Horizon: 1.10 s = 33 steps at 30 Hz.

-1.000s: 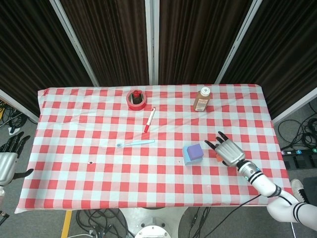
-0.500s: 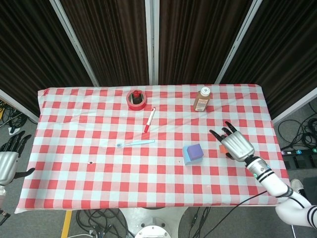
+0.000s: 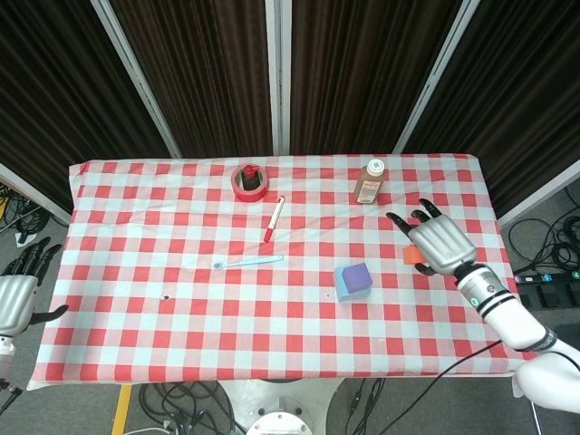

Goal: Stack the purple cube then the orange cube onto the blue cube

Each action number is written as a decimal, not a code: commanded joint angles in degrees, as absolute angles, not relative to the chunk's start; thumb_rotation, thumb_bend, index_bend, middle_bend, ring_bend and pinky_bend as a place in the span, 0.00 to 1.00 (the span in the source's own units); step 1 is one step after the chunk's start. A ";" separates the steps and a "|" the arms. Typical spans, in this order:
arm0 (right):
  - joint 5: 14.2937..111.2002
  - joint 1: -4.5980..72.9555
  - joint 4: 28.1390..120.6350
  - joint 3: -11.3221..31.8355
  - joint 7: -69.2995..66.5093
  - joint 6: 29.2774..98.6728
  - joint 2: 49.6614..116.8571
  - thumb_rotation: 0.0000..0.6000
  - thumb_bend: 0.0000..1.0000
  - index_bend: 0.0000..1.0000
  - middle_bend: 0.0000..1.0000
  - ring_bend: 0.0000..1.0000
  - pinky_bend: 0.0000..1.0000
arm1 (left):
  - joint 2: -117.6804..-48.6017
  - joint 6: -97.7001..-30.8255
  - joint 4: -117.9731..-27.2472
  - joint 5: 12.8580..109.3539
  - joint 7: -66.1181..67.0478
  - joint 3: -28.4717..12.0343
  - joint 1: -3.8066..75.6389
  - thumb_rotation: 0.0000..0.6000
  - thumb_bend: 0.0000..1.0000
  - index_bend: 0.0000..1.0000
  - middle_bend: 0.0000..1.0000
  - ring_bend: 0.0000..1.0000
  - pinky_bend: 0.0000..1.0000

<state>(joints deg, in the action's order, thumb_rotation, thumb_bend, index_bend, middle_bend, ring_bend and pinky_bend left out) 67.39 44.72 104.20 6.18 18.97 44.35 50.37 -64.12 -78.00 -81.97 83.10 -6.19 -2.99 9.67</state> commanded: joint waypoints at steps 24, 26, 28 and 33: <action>54.32 59.70 108.58 4.11 31.90 36.40 54.84 1.00 0.13 0.01 0.49 0.17 0.00 | -64.67 -77.91 -79.57 81.93 -9.17 -3.33 9.22 1.00 0.12 0.13 0.12 0.09 0.22; 54.53 59.99 108.43 3.61 32.48 36.65 55.10 1.00 0.13 0.01 0.49 0.17 0.00 | -64.62 -77.77 -79.47 81.95 -9.24 -3.23 9.20 1.00 0.12 0.13 0.12 0.09 0.22; 54.92 60.21 108.27 3.18 32.87 36.98 55.47 1.00 0.13 0.01 0.49 0.17 0.00 | -64.55 -77.68 -79.43 82.02 -9.05 -3.14 9.21 1.00 0.12 0.13 0.12 0.09 0.22; 55.96 60.51 107.96 2.67 32.74 37.46 56.15 1.00 0.13 0.01 0.49 0.17 0.00 | -64.52 -77.74 -79.57 81.93 -8.69 -3.24 9.21 1.00 0.12 0.13 0.12 0.09 0.22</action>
